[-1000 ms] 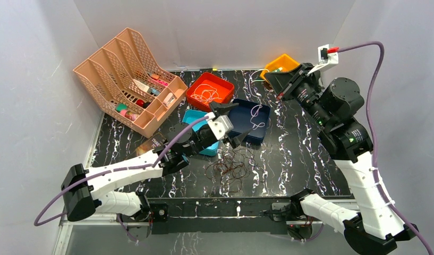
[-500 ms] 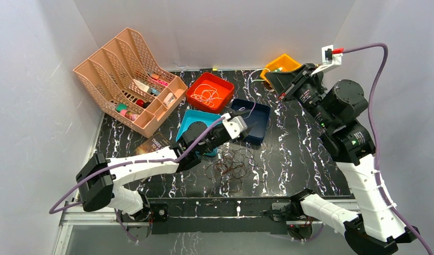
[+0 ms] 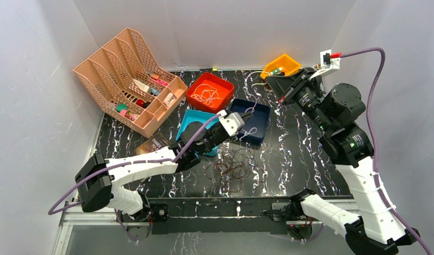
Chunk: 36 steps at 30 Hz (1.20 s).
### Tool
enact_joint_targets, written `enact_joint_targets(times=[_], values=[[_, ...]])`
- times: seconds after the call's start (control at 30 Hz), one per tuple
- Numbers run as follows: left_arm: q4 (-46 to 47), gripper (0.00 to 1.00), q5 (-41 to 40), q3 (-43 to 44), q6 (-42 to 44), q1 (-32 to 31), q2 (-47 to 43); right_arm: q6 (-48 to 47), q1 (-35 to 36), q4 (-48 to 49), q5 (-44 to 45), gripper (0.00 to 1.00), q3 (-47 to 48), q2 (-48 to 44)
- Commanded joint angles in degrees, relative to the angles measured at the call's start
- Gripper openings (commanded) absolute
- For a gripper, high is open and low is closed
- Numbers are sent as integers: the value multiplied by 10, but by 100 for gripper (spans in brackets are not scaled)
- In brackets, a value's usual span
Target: Untangle the cables
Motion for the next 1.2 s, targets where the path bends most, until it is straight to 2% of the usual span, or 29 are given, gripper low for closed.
enact_joint_targets(times=[0.0, 0.2, 0.4, 0.57, 0.77, 1.17], values=[[0, 0, -40, 10, -27, -1, -41, 1, 2, 32, 12, 0, -6, -12], [-231, 0, -89, 120, -72, 6, -42, -14, 2, 14, 51, 4, -44, -30], [-351, 0, -52, 192, -146, 79, -39, -24, 2, -17, 85, 16, -107, -44], [-383, 0, -11, 227, -171, 137, -24, -29, 2, -36, 85, 29, -136, -56], [-413, 0, 14, 286, -171, 175, 23, -35, 2, -47, 82, 46, -166, -76], [-425, 0, 78, 389, -160, 271, 137, -22, 2, -82, 65, 48, -226, -121]])
